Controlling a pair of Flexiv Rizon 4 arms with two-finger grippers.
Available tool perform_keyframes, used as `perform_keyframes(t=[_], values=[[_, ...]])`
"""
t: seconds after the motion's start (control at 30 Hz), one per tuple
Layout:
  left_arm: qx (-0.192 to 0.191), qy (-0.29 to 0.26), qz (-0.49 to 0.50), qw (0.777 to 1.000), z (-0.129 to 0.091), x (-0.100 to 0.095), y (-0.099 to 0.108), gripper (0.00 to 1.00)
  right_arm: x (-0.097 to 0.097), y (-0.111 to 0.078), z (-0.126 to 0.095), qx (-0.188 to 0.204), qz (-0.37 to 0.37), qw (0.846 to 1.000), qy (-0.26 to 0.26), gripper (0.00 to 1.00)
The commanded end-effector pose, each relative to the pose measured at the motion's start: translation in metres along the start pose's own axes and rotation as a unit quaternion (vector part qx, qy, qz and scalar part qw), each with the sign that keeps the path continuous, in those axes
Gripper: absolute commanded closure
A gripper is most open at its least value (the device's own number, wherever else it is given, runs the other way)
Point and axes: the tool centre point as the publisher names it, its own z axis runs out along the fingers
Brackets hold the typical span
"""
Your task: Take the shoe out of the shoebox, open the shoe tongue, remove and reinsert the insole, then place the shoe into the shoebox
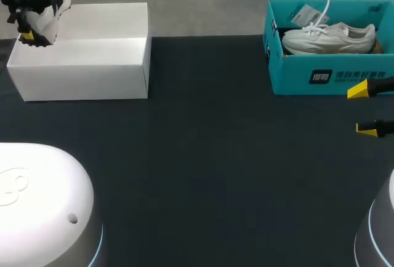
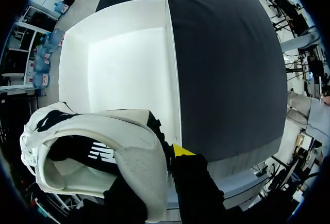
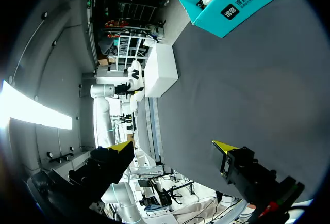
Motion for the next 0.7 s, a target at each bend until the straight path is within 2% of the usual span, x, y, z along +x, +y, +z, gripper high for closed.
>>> perform_keyframes(t=[0.03, 0.67, 0.7], values=[[-0.001, -0.001, 0.0, 1.0, -0.001, 0.0001, 0.0006, 1.0, -0.0001, -0.0049, -0.0009, -0.004, 0.001, 1.0, -0.002, 0.0], [-0.001, -0.001, 0.0, 1.0, -0.001, 0.0001, 0.0006, 1.0, -0.0001, -0.0049, -0.0009, -0.004, 0.001, 1.0, -0.002, 0.0], [0.003, -0.003, 0.031, 1.0, -0.0022, 0.0003, 0.0029, 1.0, -0.0001, -0.0049, -0.0009, -0.004, 0.001, 1.0, -0.002, 0.0]])
